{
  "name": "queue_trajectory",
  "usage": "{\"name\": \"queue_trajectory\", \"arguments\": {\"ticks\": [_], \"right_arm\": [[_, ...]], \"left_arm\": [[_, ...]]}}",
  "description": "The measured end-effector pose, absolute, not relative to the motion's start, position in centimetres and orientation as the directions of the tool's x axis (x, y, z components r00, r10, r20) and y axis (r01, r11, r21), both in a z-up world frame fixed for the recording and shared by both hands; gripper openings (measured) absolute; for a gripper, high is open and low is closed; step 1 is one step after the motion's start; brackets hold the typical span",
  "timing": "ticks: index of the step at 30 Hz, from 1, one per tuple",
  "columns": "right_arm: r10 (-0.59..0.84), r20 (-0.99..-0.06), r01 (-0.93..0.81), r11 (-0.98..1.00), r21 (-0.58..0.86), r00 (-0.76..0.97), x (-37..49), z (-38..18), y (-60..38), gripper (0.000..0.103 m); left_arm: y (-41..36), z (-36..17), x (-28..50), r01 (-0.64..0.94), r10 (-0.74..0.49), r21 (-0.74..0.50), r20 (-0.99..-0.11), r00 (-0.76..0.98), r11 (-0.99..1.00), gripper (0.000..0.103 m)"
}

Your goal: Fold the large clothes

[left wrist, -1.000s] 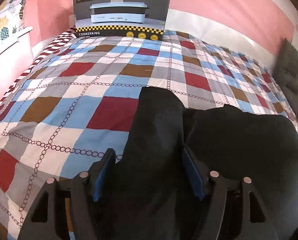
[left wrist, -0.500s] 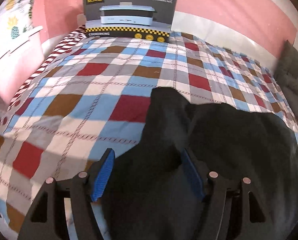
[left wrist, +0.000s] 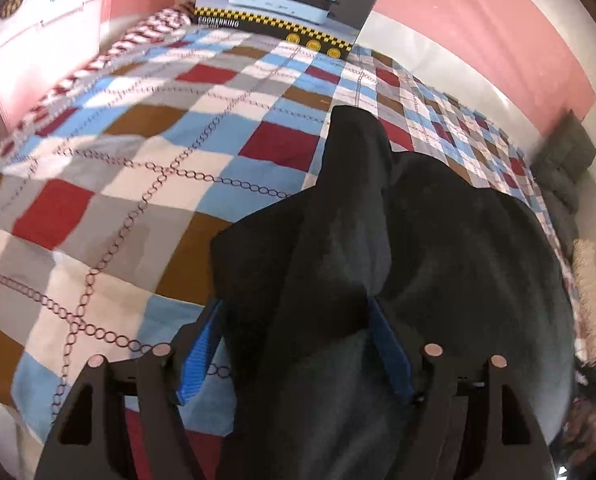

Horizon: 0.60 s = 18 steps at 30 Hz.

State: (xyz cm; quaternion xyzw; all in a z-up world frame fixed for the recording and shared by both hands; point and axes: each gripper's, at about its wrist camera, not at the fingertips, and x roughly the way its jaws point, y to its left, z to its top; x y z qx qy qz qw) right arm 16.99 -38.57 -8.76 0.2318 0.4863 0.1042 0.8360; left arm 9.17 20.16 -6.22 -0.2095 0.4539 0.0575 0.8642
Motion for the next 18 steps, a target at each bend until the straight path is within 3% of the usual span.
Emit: {"name": "queue_trajectory", "arguments": {"ticks": [8,18], "right_arm": [[0.501,-0.725,0.050,0.806,0.589,0.473,18.3,-10.3,-39.4,0.085],[0.568,-0.704,0.044,0.764,0.643,0.426,19.9,-11.3,-39.8,0.090]], "left_arm": [[21.7,-8.1,11.2,-0.286,-0.223,-0.434,-0.802,0.554,0.854,0.093],[22.6,-9.9,12.0,-0.279,-0.331,-0.540,-0.770,0.546,0.794,0.100]]}}
